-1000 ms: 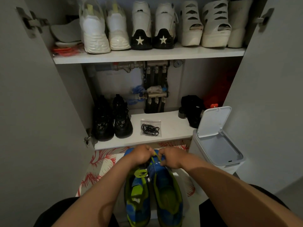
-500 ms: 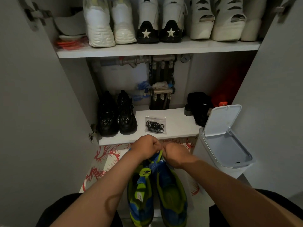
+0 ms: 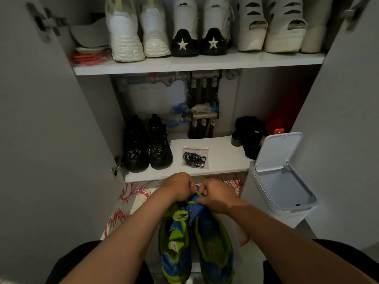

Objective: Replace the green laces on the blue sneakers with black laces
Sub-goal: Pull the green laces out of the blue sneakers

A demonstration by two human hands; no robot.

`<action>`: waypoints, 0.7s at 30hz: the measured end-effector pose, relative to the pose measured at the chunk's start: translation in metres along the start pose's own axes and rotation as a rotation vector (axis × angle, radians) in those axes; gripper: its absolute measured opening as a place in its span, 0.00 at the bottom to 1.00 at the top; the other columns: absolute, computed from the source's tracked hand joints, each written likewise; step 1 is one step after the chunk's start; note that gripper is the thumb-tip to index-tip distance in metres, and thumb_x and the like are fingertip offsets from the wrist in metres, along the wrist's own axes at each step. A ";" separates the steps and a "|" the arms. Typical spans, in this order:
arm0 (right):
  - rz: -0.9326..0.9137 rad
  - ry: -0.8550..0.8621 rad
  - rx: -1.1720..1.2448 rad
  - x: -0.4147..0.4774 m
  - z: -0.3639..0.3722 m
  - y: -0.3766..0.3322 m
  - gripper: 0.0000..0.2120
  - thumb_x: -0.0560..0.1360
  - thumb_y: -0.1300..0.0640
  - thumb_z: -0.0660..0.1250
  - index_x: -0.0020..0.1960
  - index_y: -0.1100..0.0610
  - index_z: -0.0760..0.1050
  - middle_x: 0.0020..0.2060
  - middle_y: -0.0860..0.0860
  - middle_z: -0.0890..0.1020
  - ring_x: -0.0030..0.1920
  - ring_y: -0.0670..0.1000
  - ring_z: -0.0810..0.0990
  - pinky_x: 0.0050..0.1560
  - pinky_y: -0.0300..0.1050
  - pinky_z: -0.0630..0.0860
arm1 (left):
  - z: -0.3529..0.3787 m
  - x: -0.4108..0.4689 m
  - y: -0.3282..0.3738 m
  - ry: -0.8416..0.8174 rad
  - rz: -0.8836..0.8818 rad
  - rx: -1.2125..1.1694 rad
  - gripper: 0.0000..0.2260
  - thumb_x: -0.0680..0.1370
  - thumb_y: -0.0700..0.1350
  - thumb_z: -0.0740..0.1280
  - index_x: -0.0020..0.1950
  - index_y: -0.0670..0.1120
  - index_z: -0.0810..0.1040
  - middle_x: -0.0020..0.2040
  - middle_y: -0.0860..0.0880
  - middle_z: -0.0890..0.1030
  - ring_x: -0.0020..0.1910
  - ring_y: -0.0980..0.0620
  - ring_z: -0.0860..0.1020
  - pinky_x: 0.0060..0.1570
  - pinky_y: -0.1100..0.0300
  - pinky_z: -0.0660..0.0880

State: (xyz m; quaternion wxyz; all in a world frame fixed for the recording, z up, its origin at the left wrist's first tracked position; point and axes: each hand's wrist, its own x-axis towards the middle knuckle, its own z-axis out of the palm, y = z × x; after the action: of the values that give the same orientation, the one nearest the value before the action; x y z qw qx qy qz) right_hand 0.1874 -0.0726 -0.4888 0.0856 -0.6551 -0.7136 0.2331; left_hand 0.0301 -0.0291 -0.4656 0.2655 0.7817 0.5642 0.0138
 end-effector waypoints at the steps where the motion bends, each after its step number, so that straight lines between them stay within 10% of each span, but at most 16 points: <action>1: -0.003 -0.040 -0.031 -0.001 0.000 0.000 0.07 0.70 0.50 0.71 0.44 0.48 0.74 0.43 0.48 0.80 0.44 0.52 0.79 0.43 0.44 0.73 | -0.001 -0.001 0.000 0.011 -0.012 -0.004 0.06 0.77 0.46 0.66 0.44 0.50 0.83 0.50 0.51 0.84 0.52 0.49 0.80 0.55 0.54 0.77; 9: 0.120 -0.075 -0.091 0.000 0.004 0.007 0.19 0.71 0.64 0.66 0.61 0.52 0.74 0.56 0.52 0.79 0.57 0.55 0.78 0.56 0.47 0.75 | -0.011 0.002 -0.015 0.183 -0.090 -0.295 0.08 0.80 0.45 0.61 0.41 0.52 0.74 0.45 0.51 0.80 0.48 0.48 0.78 0.51 0.55 0.74; 15: 0.146 -0.069 -0.114 0.005 0.001 0.006 0.09 0.76 0.63 0.66 0.54 0.56 0.80 0.53 0.54 0.82 0.53 0.55 0.81 0.55 0.47 0.78 | -0.007 0.004 -0.008 0.131 -0.067 -0.270 0.06 0.79 0.44 0.59 0.45 0.52 0.74 0.45 0.52 0.79 0.48 0.49 0.78 0.49 0.55 0.74; 21: 0.110 0.021 -0.035 0.007 0.000 0.003 0.05 0.78 0.62 0.64 0.48 0.56 0.77 0.50 0.55 0.83 0.51 0.56 0.81 0.50 0.46 0.76 | -0.011 -0.001 -0.009 0.163 0.032 -0.101 0.27 0.76 0.43 0.63 0.75 0.55 0.65 0.69 0.49 0.73 0.70 0.46 0.67 0.67 0.51 0.68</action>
State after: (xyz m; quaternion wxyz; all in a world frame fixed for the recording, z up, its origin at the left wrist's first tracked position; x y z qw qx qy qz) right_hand 0.1892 -0.0656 -0.4913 0.0687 -0.6970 -0.6796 0.2181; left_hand 0.0184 -0.0231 -0.4602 0.2575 0.7724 0.5700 0.1101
